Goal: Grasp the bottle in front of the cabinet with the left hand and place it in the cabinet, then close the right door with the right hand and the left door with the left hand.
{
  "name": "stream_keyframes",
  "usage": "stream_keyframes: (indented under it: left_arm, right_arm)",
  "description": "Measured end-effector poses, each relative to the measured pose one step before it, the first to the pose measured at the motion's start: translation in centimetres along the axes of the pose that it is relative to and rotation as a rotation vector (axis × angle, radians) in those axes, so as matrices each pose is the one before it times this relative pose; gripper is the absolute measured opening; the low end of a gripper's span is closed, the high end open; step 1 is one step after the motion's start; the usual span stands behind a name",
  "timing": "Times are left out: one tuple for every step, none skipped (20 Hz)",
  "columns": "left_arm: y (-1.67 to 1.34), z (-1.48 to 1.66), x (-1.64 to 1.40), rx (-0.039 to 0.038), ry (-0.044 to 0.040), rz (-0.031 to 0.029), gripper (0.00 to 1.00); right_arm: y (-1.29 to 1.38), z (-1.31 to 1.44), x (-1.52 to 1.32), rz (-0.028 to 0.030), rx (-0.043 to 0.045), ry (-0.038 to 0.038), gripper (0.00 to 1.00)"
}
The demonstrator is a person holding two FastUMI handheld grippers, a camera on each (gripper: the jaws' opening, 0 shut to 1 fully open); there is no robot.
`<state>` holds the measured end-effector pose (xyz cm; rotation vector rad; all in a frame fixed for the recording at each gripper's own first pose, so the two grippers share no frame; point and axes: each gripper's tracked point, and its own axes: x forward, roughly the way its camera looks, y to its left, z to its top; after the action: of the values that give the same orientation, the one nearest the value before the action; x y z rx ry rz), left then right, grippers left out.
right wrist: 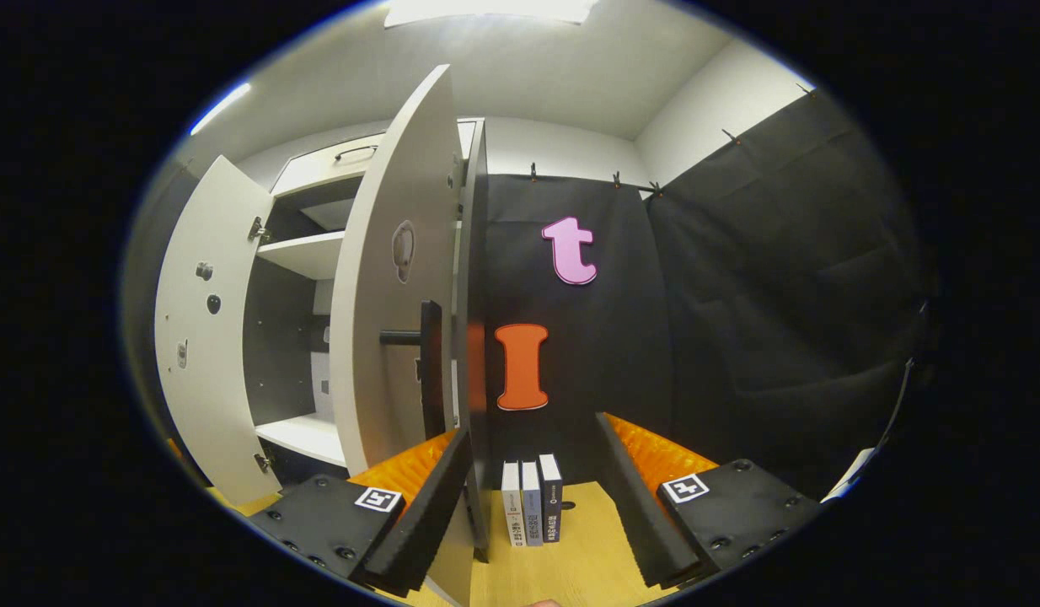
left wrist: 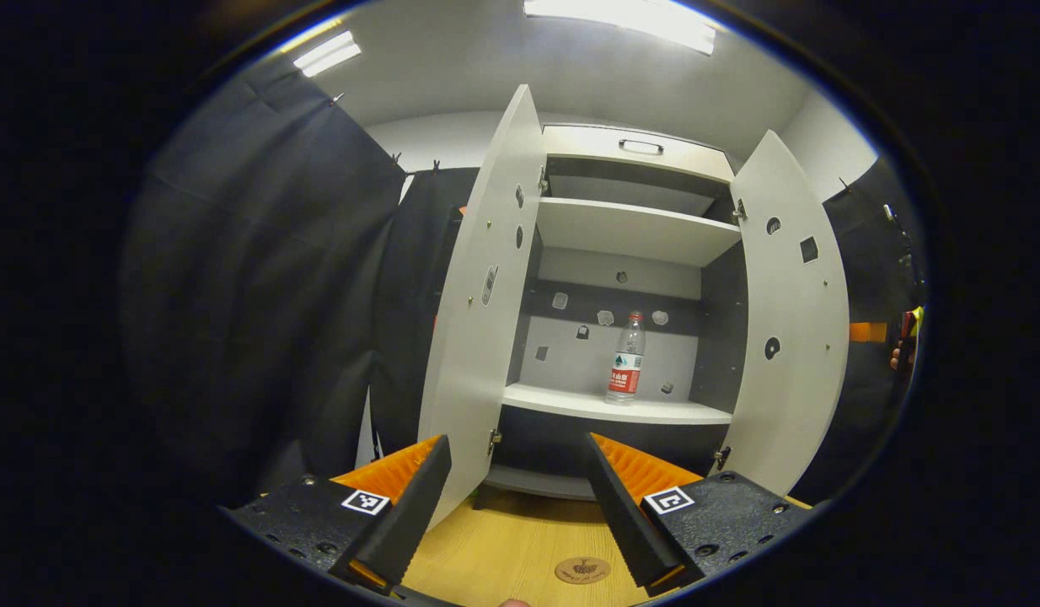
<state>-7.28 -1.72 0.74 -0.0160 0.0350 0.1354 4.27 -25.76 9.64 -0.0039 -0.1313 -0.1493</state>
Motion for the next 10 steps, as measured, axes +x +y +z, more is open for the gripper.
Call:
stream_keyframes:
  left_arm:
    - [0.002,0.019,0.081,-0.00495,-0.00393,-0.00074,0.95]
    - [-0.122,0.141,0.054,-0.00550,-0.00374,-0.00400,0.95]
    - [0.017,0.086,0.081,-0.00279,-0.00329,-0.00297,0.95]
    - [-0.180,0.105,0.123,0.00090,-0.00383,-0.00329,0.95]
    - [-0.185,0.116,-0.086,0.00216,-0.00310,-0.00450,0.95]
    - [-0.162,0.079,0.025,0.00313,-0.00270,-0.00355,0.95]
    - [0.004,0.135,0.072,0.00238,-0.00297,-0.00164,0.95]
    - [-0.004,0.131,0.006,0.00002,-0.00351,-0.00161,0.95]
    - [0.008,0.072,0.007,-0.00242,-0.00189,-0.00026,0.95]
    - [0.033,0.029,-0.012,-0.00434,-0.00001,0.00073,0.95]
  right_arm:
    - [0.302,-0.020,-0.117,0.00353,-0.00521,-0.00053,0.96]
    - [0.501,0.039,-0.079,0.01092,0.00109,-0.00074,0.96]
    - [0.626,0.105,-0.066,0.01467,0.00828,-0.00157,0.96]
    - [0.744,0.054,-0.070,0.01490,0.00965,-0.00058,0.96]
    - [0.689,-0.108,-0.082,0.01411,0.00543,0.00232,0.96]
    - [0.712,-0.057,-0.097,0.01408,0.00070,0.00049,0.96]
    - [0.767,0.051,-0.022,0.01525,-0.00371,0.00089,0.96]
    - [0.937,0.047,0.154,0.02076,-0.00747,-0.00076,0.96]
    - [1.032,0.099,0.073,0.02313,-0.00316,0.00007,0.96]
    - [1.266,0.004,0.016,0.02473,0.00116,0.00199,0.96]
